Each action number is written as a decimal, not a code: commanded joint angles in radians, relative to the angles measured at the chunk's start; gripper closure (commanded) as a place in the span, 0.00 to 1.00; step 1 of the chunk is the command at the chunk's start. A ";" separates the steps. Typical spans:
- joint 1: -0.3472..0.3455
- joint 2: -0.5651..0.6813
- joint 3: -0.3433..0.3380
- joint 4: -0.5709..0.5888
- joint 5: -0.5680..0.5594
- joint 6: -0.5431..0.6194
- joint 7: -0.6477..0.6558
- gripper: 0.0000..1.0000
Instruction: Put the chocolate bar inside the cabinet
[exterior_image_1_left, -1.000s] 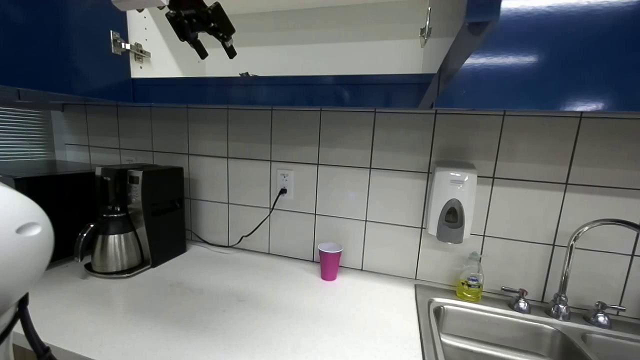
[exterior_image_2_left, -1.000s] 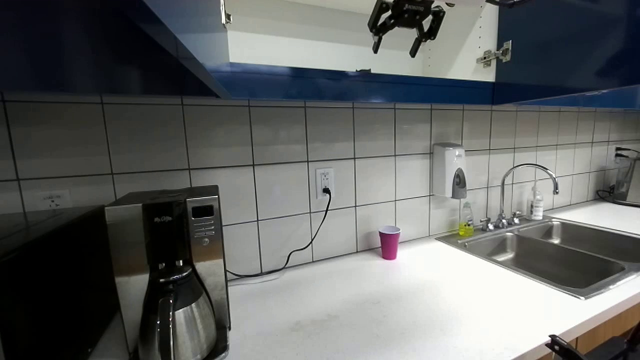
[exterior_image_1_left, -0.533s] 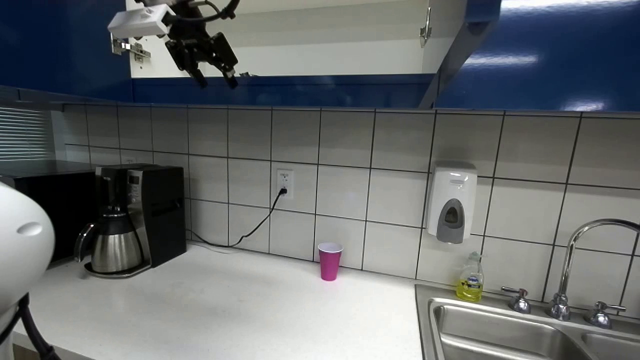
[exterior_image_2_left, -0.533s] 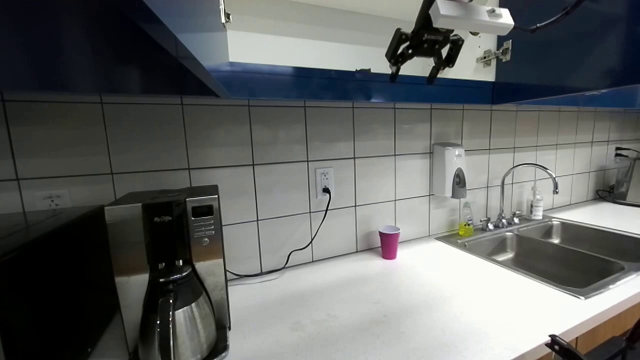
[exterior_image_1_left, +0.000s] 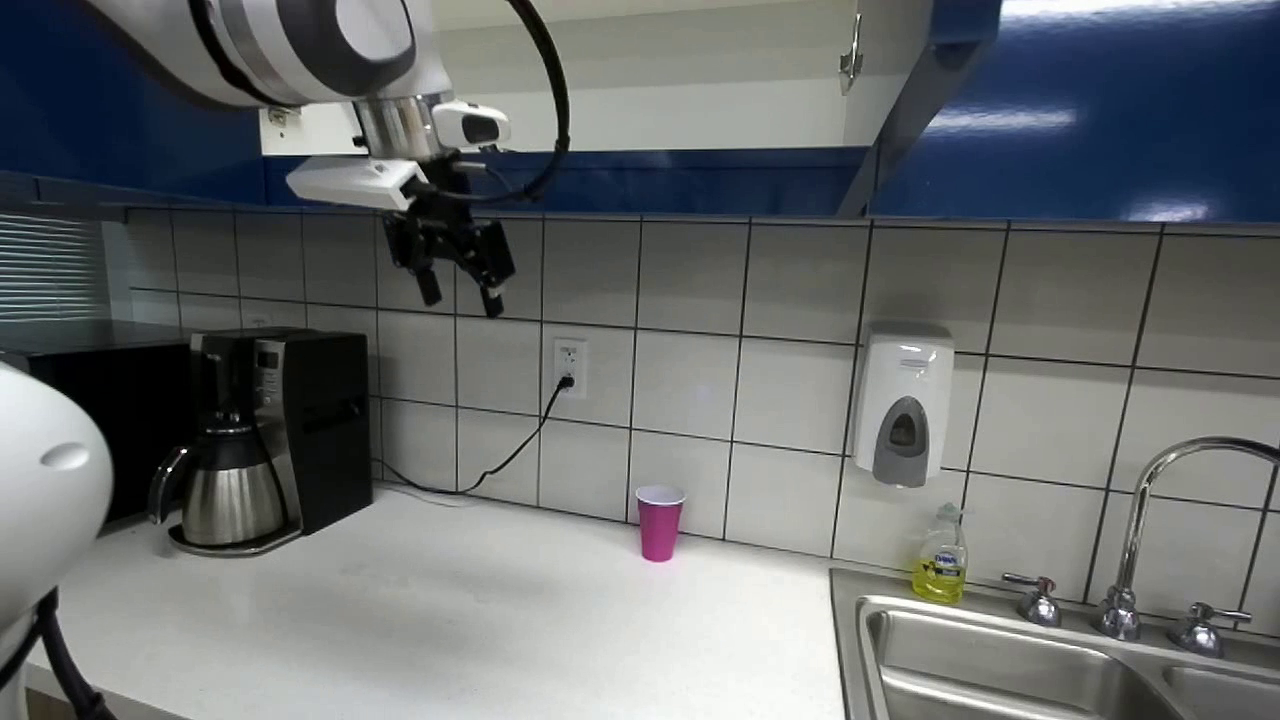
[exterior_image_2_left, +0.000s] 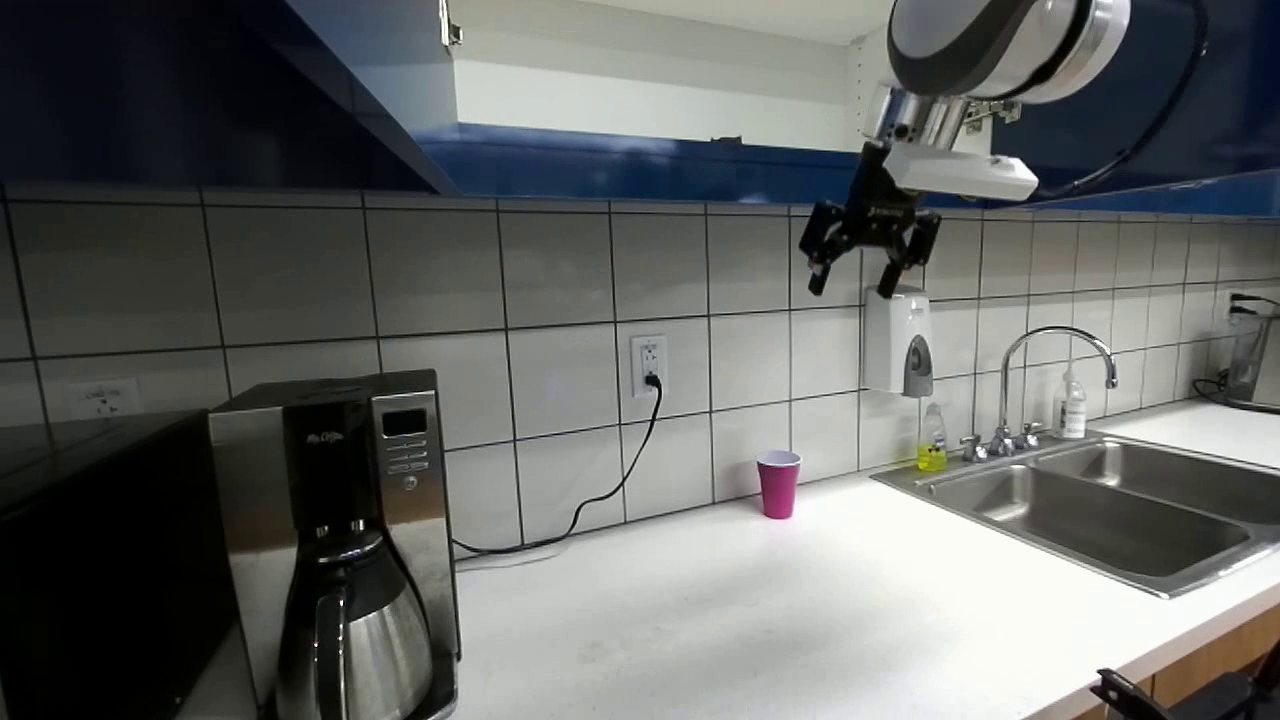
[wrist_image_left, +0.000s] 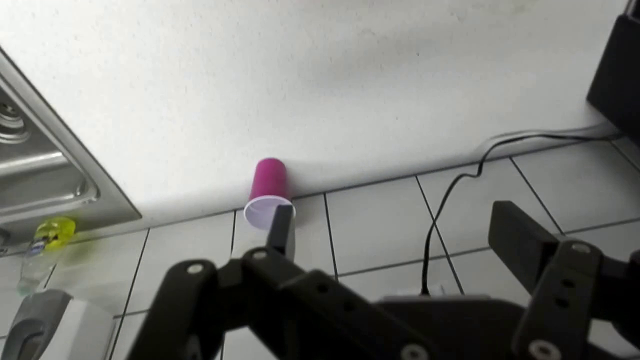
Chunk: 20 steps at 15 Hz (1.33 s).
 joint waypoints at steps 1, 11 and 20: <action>0.010 0.161 -0.012 0.001 0.036 0.018 -0.054 0.00; -0.008 0.443 0.055 -0.053 -0.045 0.175 -0.005 0.00; 0.001 0.502 0.044 -0.093 -0.040 0.188 -0.010 0.00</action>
